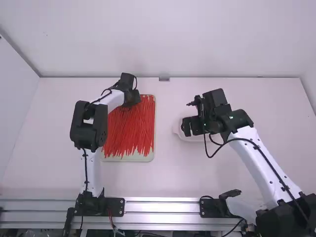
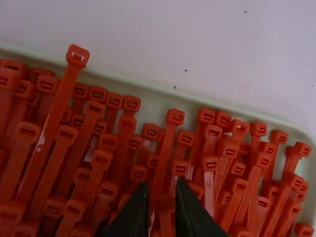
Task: Fasten the cable tie
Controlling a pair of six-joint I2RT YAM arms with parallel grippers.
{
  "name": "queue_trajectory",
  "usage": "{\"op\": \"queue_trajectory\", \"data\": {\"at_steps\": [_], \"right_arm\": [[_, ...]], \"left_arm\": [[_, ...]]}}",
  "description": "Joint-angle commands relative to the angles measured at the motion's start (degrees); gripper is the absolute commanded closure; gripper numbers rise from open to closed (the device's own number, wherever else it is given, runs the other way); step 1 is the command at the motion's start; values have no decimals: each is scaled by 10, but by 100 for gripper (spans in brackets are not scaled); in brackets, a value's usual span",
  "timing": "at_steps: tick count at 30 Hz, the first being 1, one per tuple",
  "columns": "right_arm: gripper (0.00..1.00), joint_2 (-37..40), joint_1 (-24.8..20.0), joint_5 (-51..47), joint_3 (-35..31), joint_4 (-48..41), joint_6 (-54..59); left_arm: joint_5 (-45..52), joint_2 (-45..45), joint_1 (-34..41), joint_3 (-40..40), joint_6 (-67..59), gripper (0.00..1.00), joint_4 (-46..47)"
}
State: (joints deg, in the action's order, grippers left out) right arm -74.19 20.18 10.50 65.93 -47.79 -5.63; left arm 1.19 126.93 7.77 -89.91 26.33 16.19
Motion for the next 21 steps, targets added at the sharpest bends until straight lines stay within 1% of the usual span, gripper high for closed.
{"op": "queue_trajectory", "data": {"at_steps": [1,5,10,15,21], "right_arm": [[2,-4,0,-2,15,-2,1],[2,-4,0,-3,15,-2,1],[2,-4,0,-2,15,-2,1],[1,-4,0,-2,15,-7,1],[2,-4,0,-2,15,-9,1]], "left_arm": [[-2,6,10,6,-4,81,4],[-4,6,10,6,-13,76,-2],[-6,6,9,-4,-20,76,12],[-7,6,10,-40,-43,77,45],[-28,6,9,-80,-52,75,90]]}}
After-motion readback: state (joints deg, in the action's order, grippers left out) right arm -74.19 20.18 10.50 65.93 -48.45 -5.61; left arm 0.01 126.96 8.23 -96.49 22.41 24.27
